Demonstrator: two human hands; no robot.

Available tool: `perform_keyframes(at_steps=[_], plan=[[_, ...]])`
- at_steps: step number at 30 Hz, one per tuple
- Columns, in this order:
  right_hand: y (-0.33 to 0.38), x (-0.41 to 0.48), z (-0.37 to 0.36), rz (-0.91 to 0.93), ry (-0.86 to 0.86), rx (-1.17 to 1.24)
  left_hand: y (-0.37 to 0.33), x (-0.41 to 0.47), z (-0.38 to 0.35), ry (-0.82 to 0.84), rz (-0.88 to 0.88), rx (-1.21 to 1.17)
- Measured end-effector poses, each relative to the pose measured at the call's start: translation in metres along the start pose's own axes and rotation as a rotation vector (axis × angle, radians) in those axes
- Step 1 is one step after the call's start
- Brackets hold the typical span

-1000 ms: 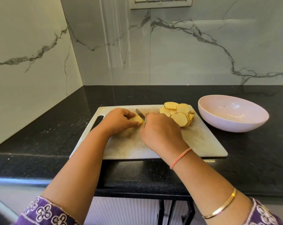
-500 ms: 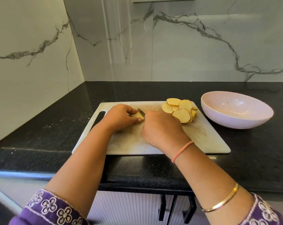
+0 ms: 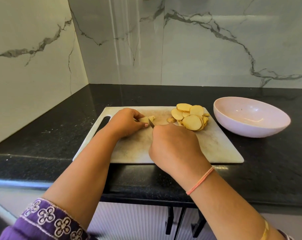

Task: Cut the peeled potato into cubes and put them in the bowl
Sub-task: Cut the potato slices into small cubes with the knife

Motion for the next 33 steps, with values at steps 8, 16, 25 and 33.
perform_keyframes(at_steps=[8,16,25,33], plan=[[-0.013,-0.022,0.01,-0.017,0.025,0.054,-0.001,-0.004,-0.008,0.006,-0.014,0.014],[-0.035,-0.023,0.024,-0.109,-0.063,0.16,-0.001,-0.009,-0.002,0.022,-0.005,-0.123],[-0.031,-0.001,0.013,-0.143,-0.135,0.166,0.001,-0.008,0.001,-0.044,-0.011,-0.085],[-0.021,0.023,-0.002,-0.172,-0.012,0.12,0.001,-0.011,0.002,-0.064,-0.024,-0.127]])
Point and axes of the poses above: each hand's wrist, its own x-axis towards the middle knuckle, its own z-axis out of the back of the hand, y = z × x, the point moved 9 cm from there along x, towards the middle knuckle, and after that the axes turned 8 degrees about -y, right-handed, at the moved point
